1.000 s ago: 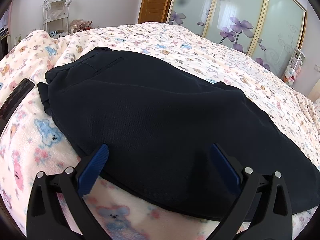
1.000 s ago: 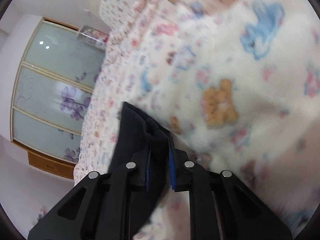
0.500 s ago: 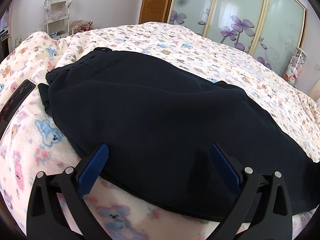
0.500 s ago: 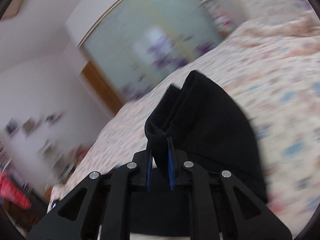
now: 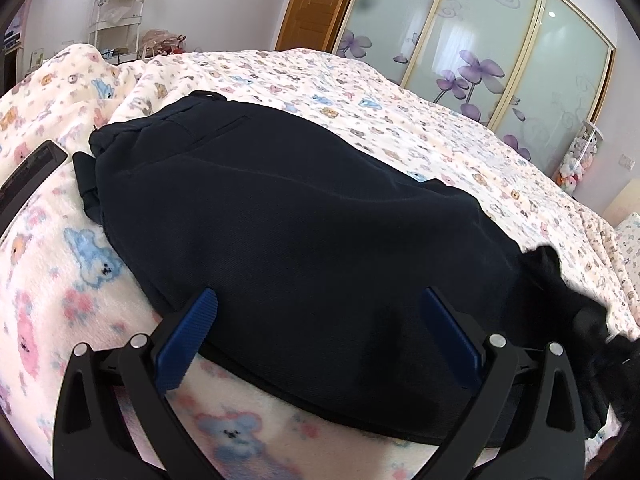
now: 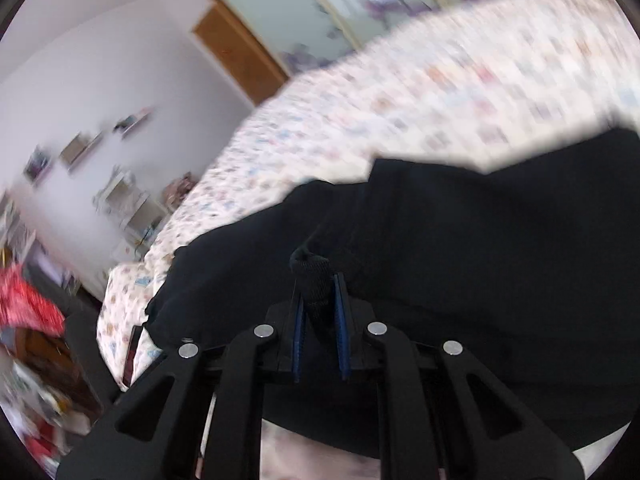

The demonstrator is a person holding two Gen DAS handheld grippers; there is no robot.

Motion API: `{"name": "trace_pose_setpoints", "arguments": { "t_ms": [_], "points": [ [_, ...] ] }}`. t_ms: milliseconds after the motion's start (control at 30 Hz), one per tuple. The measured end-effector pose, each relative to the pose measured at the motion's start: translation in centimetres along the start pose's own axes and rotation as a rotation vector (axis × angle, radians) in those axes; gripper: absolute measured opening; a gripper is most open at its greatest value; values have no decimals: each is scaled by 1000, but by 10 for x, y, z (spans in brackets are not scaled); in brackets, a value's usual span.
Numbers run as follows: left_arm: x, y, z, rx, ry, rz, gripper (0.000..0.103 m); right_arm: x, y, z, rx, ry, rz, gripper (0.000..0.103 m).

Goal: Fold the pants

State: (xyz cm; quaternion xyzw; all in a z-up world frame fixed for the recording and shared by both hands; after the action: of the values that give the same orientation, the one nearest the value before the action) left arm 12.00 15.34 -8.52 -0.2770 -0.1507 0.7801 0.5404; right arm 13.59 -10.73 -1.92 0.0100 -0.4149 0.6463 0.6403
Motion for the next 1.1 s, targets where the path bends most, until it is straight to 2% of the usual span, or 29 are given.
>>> {"name": "trace_pose_setpoints", "arguments": {
  "t_ms": [33,100,167,200,233,267,333,467,500,533,633,733,800,867,1000,1033,1100],
  "points": [
    [0,0,0,-1,3,1,101,12,1,-3,7,0,53,14],
    [1,0,1,-4,15,8,101,24,12,-21,75,10,109,14],
    [2,0,2,-6,24,12,101,24,30,-53,210,85,158,20],
    [2,0,2,-7,25,12,101,23,33,-60,235,106,178,24],
    [2,0,2,-7,27,12,101,26,37,-60,228,101,214,41],
    [2,1,2,-7,27,13,101,31,38,-57,245,66,229,63],
    [2,0,2,-7,26,13,101,36,36,-50,263,5,231,78],
    [3,0,3,-9,40,18,101,43,31,-39,201,-63,202,83],
    [4,0,3,-11,49,23,101,39,32,-45,220,-59,180,83],
    [5,-1,4,-15,69,30,101,31,36,-59,282,-48,151,83],
    [9,-2,9,-23,120,48,101,36,42,-58,286,-53,183,83],
    [23,-4,22,-17,261,84,101,31,42,-33,282,-80,149,83],
    [38,-5,33,-8,333,126,101,26,44,-15,272,-57,179,84],
    [59,-8,40,10,392,171,101,17,48,5,256,-8,227,93],
    [97,-21,35,109,534,294,101,-12,61,41,259,49,258,94],
    [105,-26,31,133,593,337,101,-17,62,42,255,49,251,94],
    [111,-33,27,156,648,375,101,-32,67,50,238,38,230,94]
  ]
}}
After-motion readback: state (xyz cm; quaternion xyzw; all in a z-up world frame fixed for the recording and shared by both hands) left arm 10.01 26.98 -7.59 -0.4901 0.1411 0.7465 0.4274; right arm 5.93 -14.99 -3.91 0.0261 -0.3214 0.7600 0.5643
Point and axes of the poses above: each gripper's, at about its wrist camera, not at the fingertips, and z roughly against the way its jaws point, x to its left, y to its underside, the point moved 4 cm from there along -z, roughly the way its jaws point, and after that the axes turned 14 degrees about x, right-handed, at the moved point
